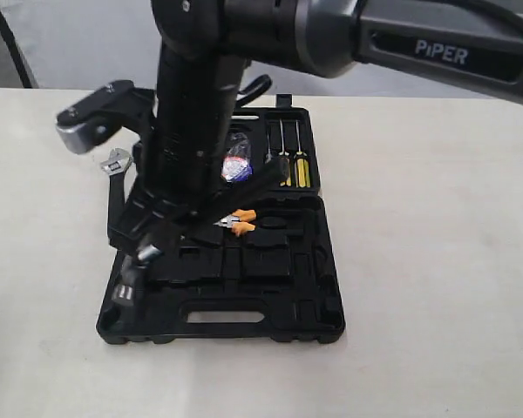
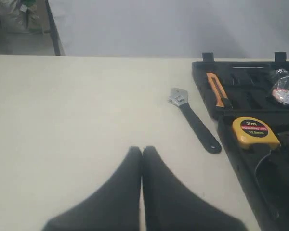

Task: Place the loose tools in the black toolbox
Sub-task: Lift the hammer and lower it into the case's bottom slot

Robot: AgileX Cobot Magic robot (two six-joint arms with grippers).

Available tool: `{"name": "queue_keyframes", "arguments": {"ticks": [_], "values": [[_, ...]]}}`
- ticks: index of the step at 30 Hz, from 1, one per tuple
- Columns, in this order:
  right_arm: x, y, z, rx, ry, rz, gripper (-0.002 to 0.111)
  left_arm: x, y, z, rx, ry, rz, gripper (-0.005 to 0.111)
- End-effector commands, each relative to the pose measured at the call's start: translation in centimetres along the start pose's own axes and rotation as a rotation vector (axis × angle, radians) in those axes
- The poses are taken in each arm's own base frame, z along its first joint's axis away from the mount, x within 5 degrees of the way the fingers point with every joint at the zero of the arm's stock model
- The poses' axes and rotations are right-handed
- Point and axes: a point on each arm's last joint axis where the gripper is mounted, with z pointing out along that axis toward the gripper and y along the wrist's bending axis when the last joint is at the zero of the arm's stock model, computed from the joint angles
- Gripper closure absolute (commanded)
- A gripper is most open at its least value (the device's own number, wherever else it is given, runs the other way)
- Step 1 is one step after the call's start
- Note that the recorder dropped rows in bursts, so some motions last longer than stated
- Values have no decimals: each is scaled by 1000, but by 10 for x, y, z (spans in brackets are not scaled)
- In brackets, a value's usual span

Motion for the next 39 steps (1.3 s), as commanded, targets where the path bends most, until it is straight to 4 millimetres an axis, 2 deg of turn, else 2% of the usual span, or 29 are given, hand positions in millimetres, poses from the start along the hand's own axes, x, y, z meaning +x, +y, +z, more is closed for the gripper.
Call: {"name": "queue_keyframes", "arguments": {"ticks": [1,12,19,29,31,32,35,39], "values": [[11,-6,10,-10,-14,-92,109,2,0,-1,14,-7,-22,105],[4,-7,21,-13,-116,-114,109,2,0,-1,14,-7,-22,105],[9,-18,60,-16,-8,-128,109,2,0,-1,14,-7,-22,105],[14,-29,61,93,56,-203,108,2,0,-1,14,-7,-22,105],[14,-29,61,93,57,-204,100,2,0,-1,14,-7,-22,105],[14,-29,61,93,57,-204,89,2,0,-1,14,-7,-22,105],[14,-29,61,93,57,-216,74,2,0,-1,14,-7,-22,105],[14,-29,61,97,60,-223,72,2,0,-1,14,-7,-22,105]]}}
